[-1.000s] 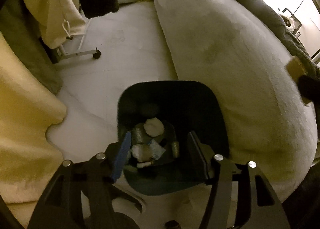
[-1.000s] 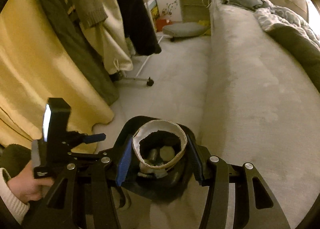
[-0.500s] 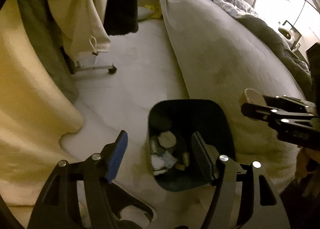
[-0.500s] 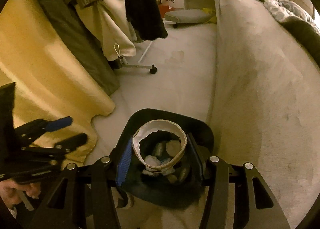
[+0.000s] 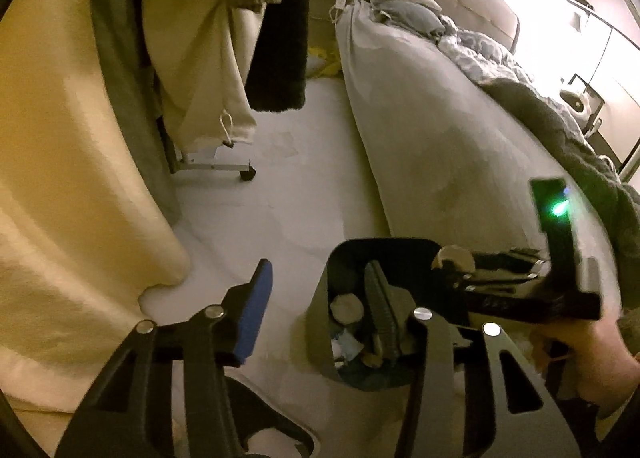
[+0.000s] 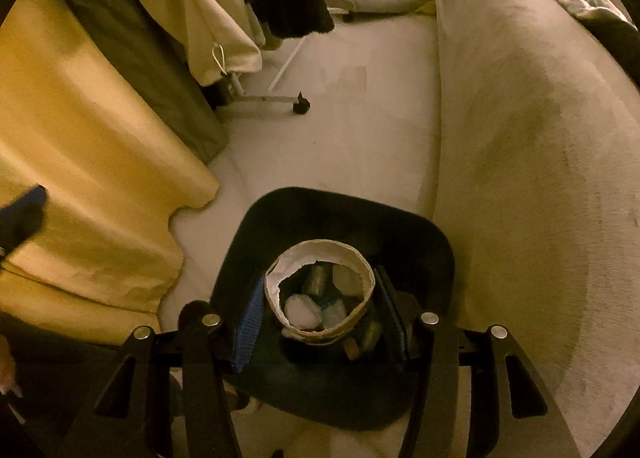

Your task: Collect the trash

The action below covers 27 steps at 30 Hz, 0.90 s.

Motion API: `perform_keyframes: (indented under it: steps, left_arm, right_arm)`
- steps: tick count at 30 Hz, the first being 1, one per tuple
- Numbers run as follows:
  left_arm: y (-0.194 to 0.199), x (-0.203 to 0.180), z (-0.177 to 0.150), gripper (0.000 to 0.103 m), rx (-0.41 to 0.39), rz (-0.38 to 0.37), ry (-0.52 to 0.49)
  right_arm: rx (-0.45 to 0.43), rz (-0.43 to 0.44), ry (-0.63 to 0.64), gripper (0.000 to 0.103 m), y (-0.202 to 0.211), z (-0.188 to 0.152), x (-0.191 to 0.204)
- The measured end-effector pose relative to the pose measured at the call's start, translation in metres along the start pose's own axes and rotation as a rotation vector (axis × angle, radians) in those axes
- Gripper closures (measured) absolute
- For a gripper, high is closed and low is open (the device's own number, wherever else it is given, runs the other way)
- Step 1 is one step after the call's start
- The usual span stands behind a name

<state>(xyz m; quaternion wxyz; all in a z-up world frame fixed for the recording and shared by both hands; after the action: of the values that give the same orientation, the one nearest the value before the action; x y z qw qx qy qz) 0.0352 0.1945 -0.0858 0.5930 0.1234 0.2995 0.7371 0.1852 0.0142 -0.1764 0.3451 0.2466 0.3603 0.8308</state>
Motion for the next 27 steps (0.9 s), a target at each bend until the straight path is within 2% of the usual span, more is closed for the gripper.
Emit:
perform_keyframes:
  steps: [3, 6, 9, 11, 14, 18, 22, 24, 27]
  left_arm:
    - [0.007, 0.000, 0.006, 0.054, -0.021, -0.009, 0.013]
    - [0.016, -0.002, 0.015, 0.054, -0.046, -0.012, 0.026]
    - [0.021, -0.007, 0.022, 0.054, -0.067, 0.009, 0.012]
    - [0.026, -0.014, 0.024, 0.054, -0.082, 0.037, -0.038]
    - [0.030, -0.023, 0.028, 0.050, -0.090, 0.030, -0.050]
    - [0.038, -0.043, 0.032, 0.031, -0.124, 0.061, -0.130]
    - [0.055, -0.061, 0.034, 0.018, -0.171, 0.030, -0.116]
    - [0.062, -0.071, 0.036, 0.011, -0.199, 0.041, -0.132]
    - [0.077, -0.092, 0.041, 0.007, -0.244, 0.033, -0.151]
  right_arm:
    - [0.024, -0.006, -0.006, 0.047, -0.010, -0.006, -0.004]
    - [0.030, 0.001, -0.010, 0.032, -0.014, -0.012, -0.008]
    - [0.032, 0.008, -0.024, 0.029, -0.014, -0.013, -0.012]
    - [0.010, 0.017, -0.037, 0.027, -0.007, -0.010, -0.013]
    - [-0.048, 0.032, -0.043, 0.020, 0.013, -0.004, -0.013]
    - [-0.131, 0.046, -0.037, 0.016, 0.046, 0.004, -0.016]
    - [-0.257, 0.010, -0.062, 0.009, 0.099, 0.008, -0.033]
    - [-0.307, -0.003, -0.097, 0.008, 0.124, 0.005, -0.043]
    - [-0.396, -0.059, -0.103, 0.006, 0.168, -0.005, -0.054]
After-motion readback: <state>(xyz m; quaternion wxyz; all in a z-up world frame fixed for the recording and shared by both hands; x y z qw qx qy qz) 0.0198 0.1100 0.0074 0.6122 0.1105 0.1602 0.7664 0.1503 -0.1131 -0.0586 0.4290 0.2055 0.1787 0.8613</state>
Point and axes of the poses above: each gripper's, at about its wrist camera, not at the fingertips, and y roughly against the way its jaws point, x to its left, z to its top, the point moved 1 cm from there along -y, roughly the way its jaws point, and after that the axes turned 15 degrees about -x, right-handed, at the moved point
